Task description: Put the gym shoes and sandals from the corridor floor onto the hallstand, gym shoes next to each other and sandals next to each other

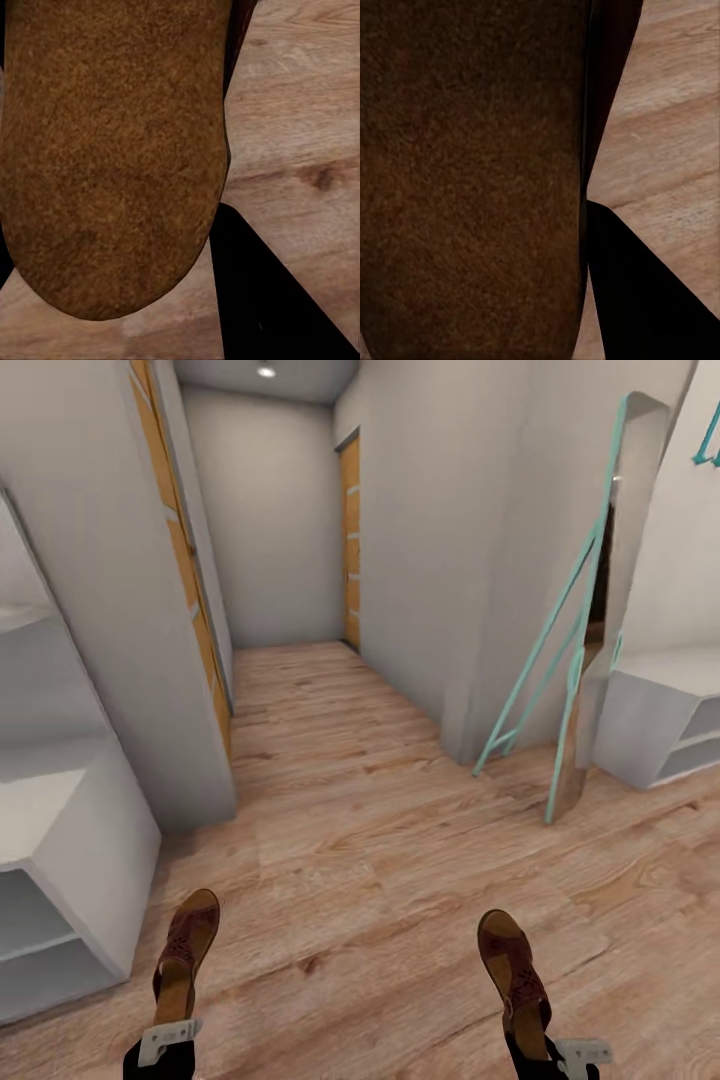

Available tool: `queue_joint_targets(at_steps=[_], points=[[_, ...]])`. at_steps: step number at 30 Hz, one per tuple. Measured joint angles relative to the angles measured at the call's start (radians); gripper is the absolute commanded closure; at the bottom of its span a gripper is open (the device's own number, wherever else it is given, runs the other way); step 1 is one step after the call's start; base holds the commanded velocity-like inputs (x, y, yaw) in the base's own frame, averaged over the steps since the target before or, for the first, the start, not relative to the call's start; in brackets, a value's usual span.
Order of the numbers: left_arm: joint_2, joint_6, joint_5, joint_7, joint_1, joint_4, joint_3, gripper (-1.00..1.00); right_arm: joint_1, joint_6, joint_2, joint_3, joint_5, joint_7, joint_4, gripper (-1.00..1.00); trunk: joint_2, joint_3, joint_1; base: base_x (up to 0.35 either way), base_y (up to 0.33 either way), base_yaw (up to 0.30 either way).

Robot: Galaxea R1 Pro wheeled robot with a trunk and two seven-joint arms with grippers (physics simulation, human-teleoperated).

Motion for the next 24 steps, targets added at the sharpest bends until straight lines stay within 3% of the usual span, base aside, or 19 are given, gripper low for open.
queue_joint_targets(at_steps=[11, 24], points=[[0.000, 0.000, 0.000, 0.000, 0.000, 0.000, 0.000, 1.00, 0.000, 0.000, 0.000, 0.000, 0.000, 0.000, 0.000, 1.00, 0.000, 0.000, 0.000, -0.207, -0.170, 0.276], [0.001, 0.000, 0.000, 0.000, 0.001, 0.000, 0.001, 1.00, 0.000, 0.000, 0.000, 0.000, 0.000, 0.000, 0.000, 1.00, 0.000, 0.000, 0.000, -0.029, -0.011, 0.276]])
